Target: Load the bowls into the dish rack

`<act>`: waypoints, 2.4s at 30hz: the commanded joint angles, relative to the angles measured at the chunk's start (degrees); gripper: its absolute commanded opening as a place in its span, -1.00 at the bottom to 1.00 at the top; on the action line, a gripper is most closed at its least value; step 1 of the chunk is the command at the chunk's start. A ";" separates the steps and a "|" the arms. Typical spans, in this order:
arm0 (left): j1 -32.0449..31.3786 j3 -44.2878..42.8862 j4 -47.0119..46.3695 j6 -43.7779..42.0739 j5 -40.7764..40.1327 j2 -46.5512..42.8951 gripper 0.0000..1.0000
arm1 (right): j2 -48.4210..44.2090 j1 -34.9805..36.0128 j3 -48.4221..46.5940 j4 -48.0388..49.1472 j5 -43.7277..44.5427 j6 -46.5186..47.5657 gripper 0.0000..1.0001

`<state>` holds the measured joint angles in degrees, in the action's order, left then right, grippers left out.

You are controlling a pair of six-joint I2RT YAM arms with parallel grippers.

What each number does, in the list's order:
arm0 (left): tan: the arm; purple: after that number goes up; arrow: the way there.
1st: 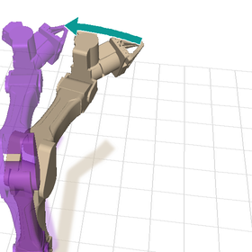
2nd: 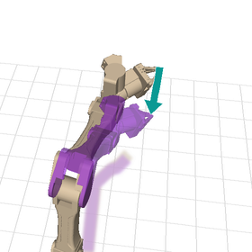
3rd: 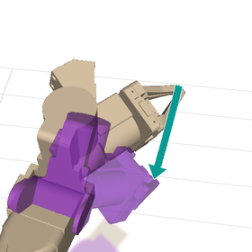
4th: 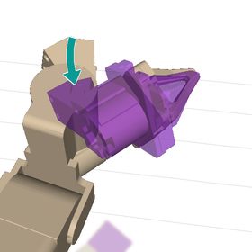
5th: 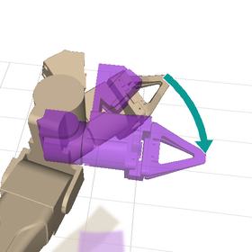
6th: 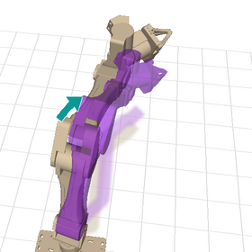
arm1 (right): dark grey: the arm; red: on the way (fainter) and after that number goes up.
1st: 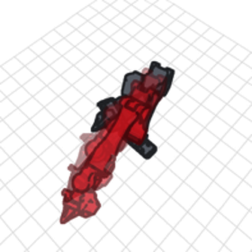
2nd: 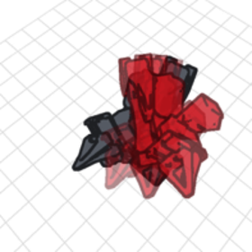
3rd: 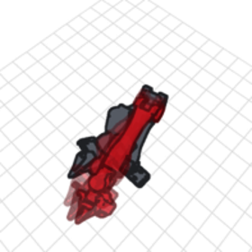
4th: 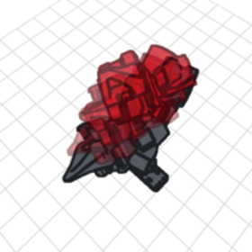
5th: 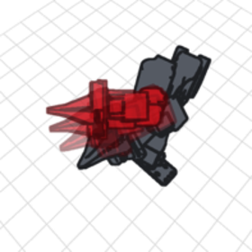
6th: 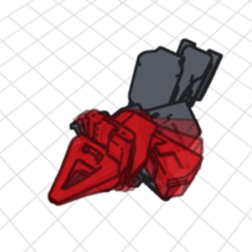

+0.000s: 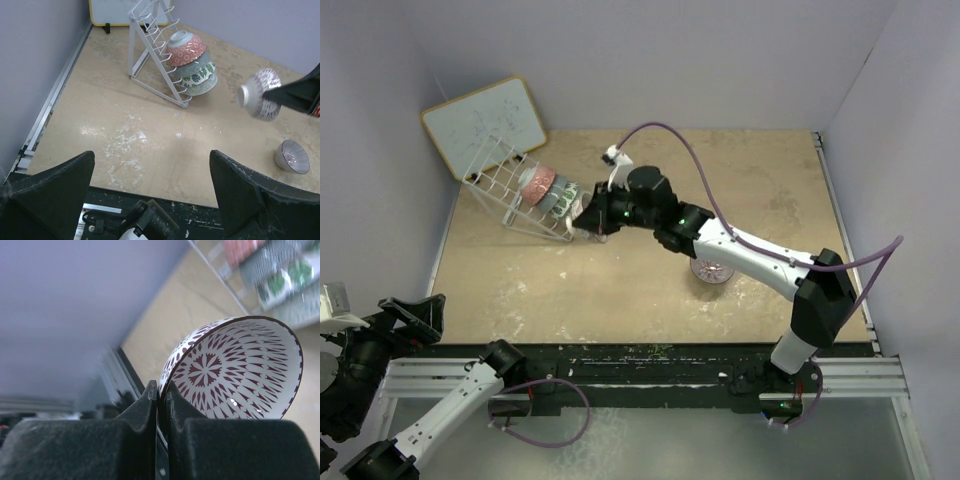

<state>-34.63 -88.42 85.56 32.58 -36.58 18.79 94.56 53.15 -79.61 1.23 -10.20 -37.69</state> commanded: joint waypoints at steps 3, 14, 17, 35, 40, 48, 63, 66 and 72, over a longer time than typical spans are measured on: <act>-0.35 -1.65 0.73 0.47 -0.72 1.75 0.98 | 5.00 -5.48 -7.18 36.89 -18.52 -15.65 -1.00; -0.35 -1.95 0.83 0.54 -0.20 2.26 0.98 | 28.84 -5.99 -25.12 72.80 -16.44 -44.84 -1.00; -0.34 -2.55 1.23 0.43 0.17 2.64 0.98 | 34.45 -6.03 -30.10 75.71 -12.28 -48.08 -1.00; -0.30 -2.72 2.75 1.14 0.19 1.61 0.98 | 50.69 -5.77 -41.75 77.98 1.98 -54.24 -1.00; -0.35 -2.38 3.03 1.41 0.40 1.05 0.98 | 55.49 -5.59 -47.76 76.80 2.11 -56.72 -1.00; -0.34 -1.96 2.99 1.31 0.11 0.60 0.98 | 55.69 -4.97 -46.65 74.01 3.07 -57.16 -1.00; -0.35 -2.10 3.04 0.71 -0.19 0.21 0.98 | 59.14 -4.89 -49.77 68.72 3.55 -58.02 -1.00; -0.30 -2.23 3.04 0.65 -0.25 0.46 0.98 | 59.26 -4.89 -49.84 68.15 3.45 -58.05 -1.00; -0.35 -2.32 3.07 0.39 -0.18 0.59 0.99 | 59.82 -4.89 -49.70 67.45 3.60 -58.19 -1.00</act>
<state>-34.65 -90.41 88.97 33.43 -36.47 19.09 154.56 48.01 -125.78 63.48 -8.43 -94.56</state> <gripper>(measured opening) 0.990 0.071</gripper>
